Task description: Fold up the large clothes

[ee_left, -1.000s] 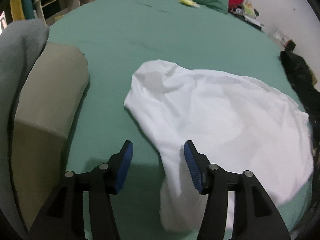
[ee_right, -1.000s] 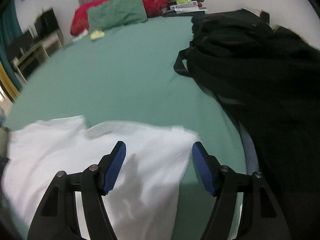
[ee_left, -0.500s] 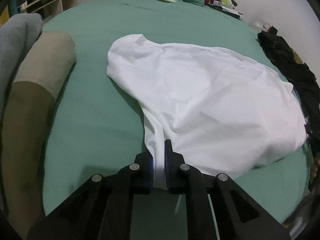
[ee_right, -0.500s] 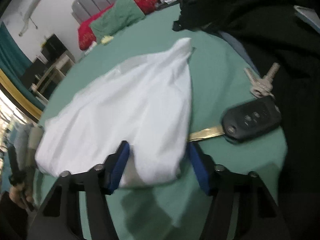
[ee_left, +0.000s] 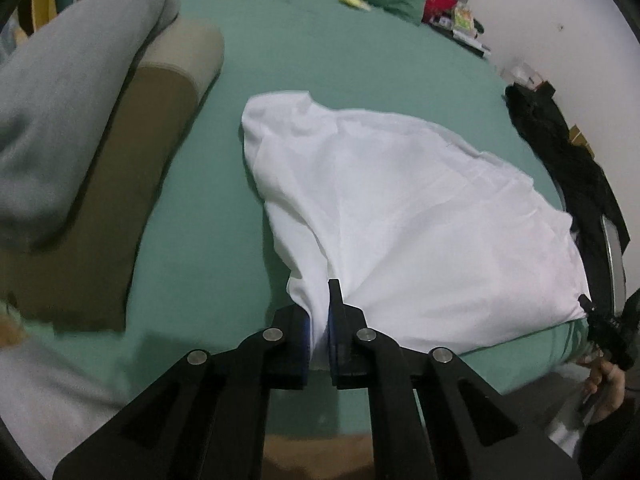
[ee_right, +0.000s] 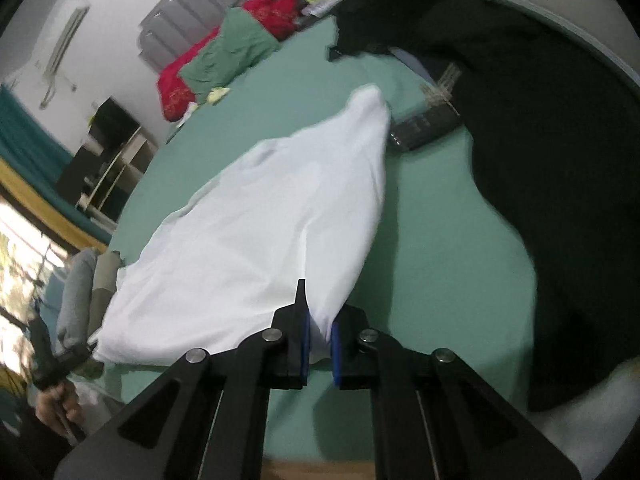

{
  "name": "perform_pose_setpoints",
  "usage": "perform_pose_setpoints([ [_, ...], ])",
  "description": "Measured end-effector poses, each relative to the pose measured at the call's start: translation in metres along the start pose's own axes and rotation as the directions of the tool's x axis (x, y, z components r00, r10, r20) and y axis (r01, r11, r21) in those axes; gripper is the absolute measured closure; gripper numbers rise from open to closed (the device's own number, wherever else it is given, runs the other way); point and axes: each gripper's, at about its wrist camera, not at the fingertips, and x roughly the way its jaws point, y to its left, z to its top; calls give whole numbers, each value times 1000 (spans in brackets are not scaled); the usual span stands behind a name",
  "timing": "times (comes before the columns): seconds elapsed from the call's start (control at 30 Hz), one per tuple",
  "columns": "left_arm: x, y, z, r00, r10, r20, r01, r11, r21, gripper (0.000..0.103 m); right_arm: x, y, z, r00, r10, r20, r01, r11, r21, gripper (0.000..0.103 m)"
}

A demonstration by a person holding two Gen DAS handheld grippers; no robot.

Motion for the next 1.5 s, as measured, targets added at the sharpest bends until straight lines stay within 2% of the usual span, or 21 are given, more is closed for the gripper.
perform_pose_setpoints([
  [0.13, 7, 9, -12, 998, 21, -57, -21, 1000, -5, 92, -3, 2, -7, 999, -34, -7, 34, 999, -21, 94],
  [0.17, 10, 8, -10, 996, 41, -80, -42, 999, -8, 88, -3, 5, -5, 999, -50, -8, 50, 998, -35, 92],
  [0.23, 6, 3, -2, 995, 74, -67, -75, 997, -3, 71, -3, 11, -2, 995, -102, 13, 103, 992, -72, 83],
  [0.27, 2, 0, 2, 995, 88, -43, -88, 996, 4, 60, -4, 14, 0, 989, -141, 34, 143, 985, -91, 73],
  [0.3, -4, -3, 6, 995, 102, -10, -102, 995, 10, 54, -6, 15, 2, 984, -167, 56, 172, 980, -102, 61],
  [0.4, -19, -16, 25, 991, 116, 70, -118, 993, 26, 49, -17, 23, 10, 962, -216, 166, 237, 963, -126, 37],
  [0.43, -18, -25, 34, 991, 101, 84, -105, 993, 50, 49, -18, 26, 13, 957, -219, 190, 246, 960, -135, 35],
  [0.53, -1, -44, 51, 995, 74, 71, -81, 991, 102, 48, -9, 29, 21, 955, -220, 199, 251, 957, -143, 34],
  [0.63, 31, -80, 75, 998, 35, 44, -42, 984, 174, 48, 12, 24, 28, 968, -210, 138, 226, 968, -112, 34],
  [0.77, 82, -130, 107, 999, -3, -39, 13, 966, 259, 48, 25, 15, 30, 976, -196, 91, 203, 976, -81, 34],
  [0.97, 155, -179, 145, 993, -8, -122, 45, 952, 304, 48, 31, 6, 32, 979, -190, 72, 195, 977, -81, 34],
  [1.03, 169, -186, 152, 992, -2, -129, 42, 951, 307, 48, 32, 7, 34, 977, -199, 74, 205, 975, -86, 34],
  [1.1, 180, -190, 166, 997, 9, -76, 15, 952, 307, 48, 33, 6, 36, 977, -202, 72, 208, 974, -85, 34],
  [1.17, 184, -188, 177, 999, 36, -37, -24, 956, 291, 48, 33, 5, 37, 977, -199, 72, 204, 977, -69, 34],
  [1.27, 175, -173, 186, 996, 87, -2, -84, 976, 203, 48, 34, 6, 38, 977, -202, 72, 206, 977, -61, 32],
  [1.37, 143, -159, 180, 998, 43, 36, -47, 988, 148, 48, 33, 7, 35, 979, -190, 76, 195, 979, -59, 31],
  [1.5, 101, -166, 140, 998, -19, 54, 9, 983, 185, 48, 26, 0, 30, 988, -131, 85, 133, 991, -9, 31],
])
